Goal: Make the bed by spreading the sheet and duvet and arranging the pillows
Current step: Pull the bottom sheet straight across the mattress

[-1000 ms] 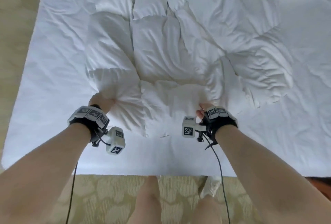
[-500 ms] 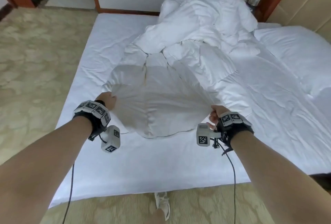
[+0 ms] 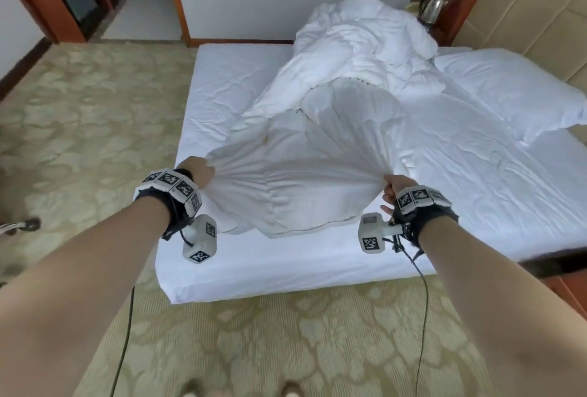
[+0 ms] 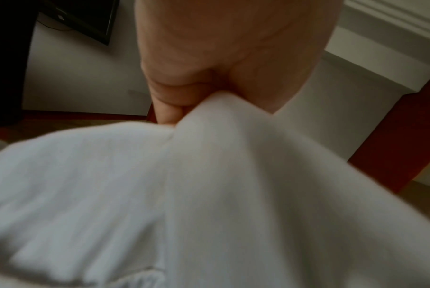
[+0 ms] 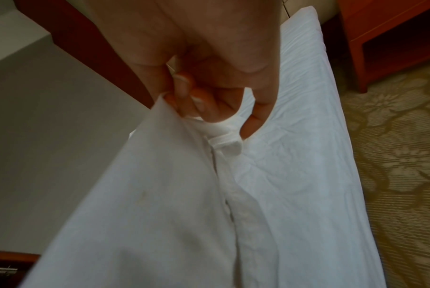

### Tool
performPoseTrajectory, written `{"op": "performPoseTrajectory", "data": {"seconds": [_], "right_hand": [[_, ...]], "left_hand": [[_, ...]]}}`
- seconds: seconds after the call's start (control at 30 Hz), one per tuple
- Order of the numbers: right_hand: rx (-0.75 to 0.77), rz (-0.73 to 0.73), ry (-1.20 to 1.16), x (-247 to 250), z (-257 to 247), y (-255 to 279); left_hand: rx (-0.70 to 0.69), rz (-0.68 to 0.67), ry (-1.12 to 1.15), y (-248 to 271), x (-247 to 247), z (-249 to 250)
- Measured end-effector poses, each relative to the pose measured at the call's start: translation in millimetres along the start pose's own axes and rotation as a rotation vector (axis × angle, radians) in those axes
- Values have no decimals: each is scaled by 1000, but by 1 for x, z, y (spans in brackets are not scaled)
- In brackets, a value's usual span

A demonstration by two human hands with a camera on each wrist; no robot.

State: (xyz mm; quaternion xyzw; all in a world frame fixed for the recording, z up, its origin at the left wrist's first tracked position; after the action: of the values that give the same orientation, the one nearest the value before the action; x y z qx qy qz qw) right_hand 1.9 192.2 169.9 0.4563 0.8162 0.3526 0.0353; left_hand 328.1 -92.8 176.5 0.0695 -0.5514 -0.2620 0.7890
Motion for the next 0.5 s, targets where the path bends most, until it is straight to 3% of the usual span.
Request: {"op": "performPoseTrajectory", "data": {"seconds": [0.2, 0.37, 0.5], "right_hand": [[26, 52, 39, -49, 20, 66], [-12, 86, 46, -123, 72, 137], [-10, 81, 81, -174, 103, 174]], "left_hand": [[-73, 11, 40, 25, 39, -70], [-101, 5, 31, 53, 62, -181], [-74, -143, -106, 69, 60, -259]]}}
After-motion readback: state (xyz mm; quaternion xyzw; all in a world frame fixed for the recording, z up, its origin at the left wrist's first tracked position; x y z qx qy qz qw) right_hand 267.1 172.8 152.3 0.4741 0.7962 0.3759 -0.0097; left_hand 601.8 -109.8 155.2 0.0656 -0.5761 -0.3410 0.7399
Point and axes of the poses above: each hand's wrist, its own y-axis away from the middle knuckle, its own x-axis out of the back of the hand, z = x × y, the point moved 10 cm from there along -y, towards the middle knuckle, and after that the axes turned 2 degrees about y, right-handed, at the moved point
